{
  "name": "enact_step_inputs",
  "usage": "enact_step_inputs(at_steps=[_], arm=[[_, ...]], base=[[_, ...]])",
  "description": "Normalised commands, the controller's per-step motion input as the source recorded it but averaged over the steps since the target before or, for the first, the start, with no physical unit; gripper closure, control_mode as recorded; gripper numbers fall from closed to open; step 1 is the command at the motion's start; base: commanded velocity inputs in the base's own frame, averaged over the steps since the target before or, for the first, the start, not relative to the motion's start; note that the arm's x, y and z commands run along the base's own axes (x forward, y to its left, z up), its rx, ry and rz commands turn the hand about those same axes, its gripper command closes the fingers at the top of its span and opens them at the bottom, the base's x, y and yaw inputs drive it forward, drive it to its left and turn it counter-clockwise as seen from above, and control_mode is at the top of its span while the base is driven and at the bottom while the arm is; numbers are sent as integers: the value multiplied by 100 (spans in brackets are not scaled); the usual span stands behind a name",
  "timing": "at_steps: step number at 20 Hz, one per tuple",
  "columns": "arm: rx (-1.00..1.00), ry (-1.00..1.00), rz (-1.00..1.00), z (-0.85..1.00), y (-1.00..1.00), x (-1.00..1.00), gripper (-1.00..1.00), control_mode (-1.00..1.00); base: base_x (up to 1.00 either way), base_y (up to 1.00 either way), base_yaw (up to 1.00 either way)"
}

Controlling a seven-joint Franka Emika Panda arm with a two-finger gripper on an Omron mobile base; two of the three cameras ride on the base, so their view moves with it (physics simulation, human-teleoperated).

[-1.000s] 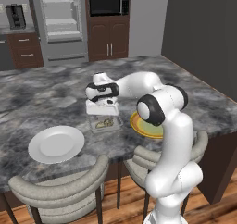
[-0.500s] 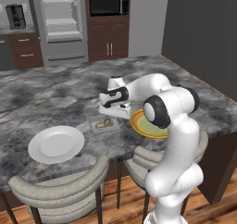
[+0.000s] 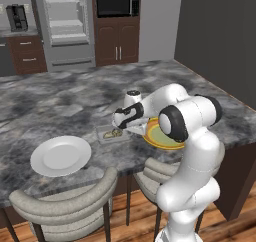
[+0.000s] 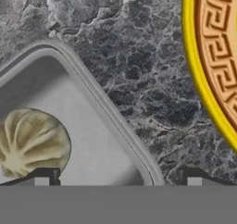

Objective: Place two dumplings into each of the tupperware containers and then place the containers in the fridge.

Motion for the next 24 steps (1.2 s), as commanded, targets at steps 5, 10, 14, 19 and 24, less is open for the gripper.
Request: enact_step_inputs(at_steps=[5, 10, 14, 19, 24], arm=[[2, -5, 0, -17, 0, 12, -100, -100], [1, 0, 0, -4, 0, 4, -100, -100], [0, 0, 0, -5, 0, 0, -100, -100], [0, 0, 0, -17, 0, 0, 100, -100], [0, 0, 0, 0, 0, 0, 100, -100]], base=[[0, 0, 0], [0, 0, 0], [0, 0, 0], [0, 0, 0], [0, 0, 0]])
